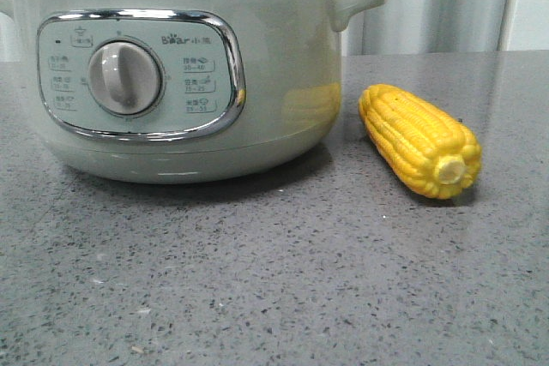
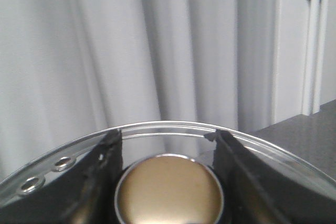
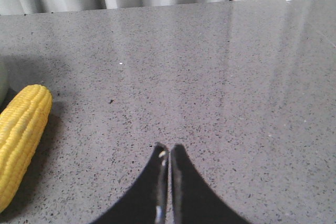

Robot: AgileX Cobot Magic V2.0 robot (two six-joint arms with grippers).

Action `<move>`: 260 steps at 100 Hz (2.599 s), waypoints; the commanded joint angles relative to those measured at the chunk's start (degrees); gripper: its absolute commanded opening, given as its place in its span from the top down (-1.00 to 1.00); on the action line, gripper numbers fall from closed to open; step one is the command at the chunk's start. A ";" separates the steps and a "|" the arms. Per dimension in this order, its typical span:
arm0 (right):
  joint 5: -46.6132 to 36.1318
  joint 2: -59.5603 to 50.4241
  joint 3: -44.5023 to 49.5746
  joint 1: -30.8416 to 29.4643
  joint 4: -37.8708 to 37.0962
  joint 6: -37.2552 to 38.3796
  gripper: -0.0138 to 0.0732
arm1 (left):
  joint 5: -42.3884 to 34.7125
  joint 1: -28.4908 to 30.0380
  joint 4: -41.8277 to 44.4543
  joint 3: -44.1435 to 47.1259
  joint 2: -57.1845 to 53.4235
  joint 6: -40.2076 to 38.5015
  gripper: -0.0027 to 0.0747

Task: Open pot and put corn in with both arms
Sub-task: 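Lift the glass lid up off the pot with the left gripper, then carry the lid beside the pot, set it on the table, open left gripper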

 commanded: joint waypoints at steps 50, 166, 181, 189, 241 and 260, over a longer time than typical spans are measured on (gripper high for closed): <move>-4.43 0.89 -1.81 0.02 -0.07 -0.12 0.85 | -10.59 16.58 -0.22 22.46 -26.98 0.95 0.98; -4.65 0.89 -1.81 0.02 -0.07 -0.12 0.85 | -26.03 22.46 -2.58 35.93 -7.11 0.61 0.98; -4.65 0.89 -1.81 0.02 -0.07 -0.12 0.85 | -26.03 21.66 -2.58 35.93 -6.07 0.61 0.98; -4.65 0.89 -1.81 0.02 -0.07 -0.12 0.85 | -26.03 21.66 -2.37 35.93 -5.41 0.61 0.98; -4.16 0.89 -1.81 0.02 -0.07 -0.12 0.85 | -23.43 21.66 -1.22 35.93 -0.36 0.61 0.98; -3.83 0.89 -1.81 0.02 -0.07 -0.12 0.85 | -21.89 21.66 1.76 35.93 0.93 0.61 0.98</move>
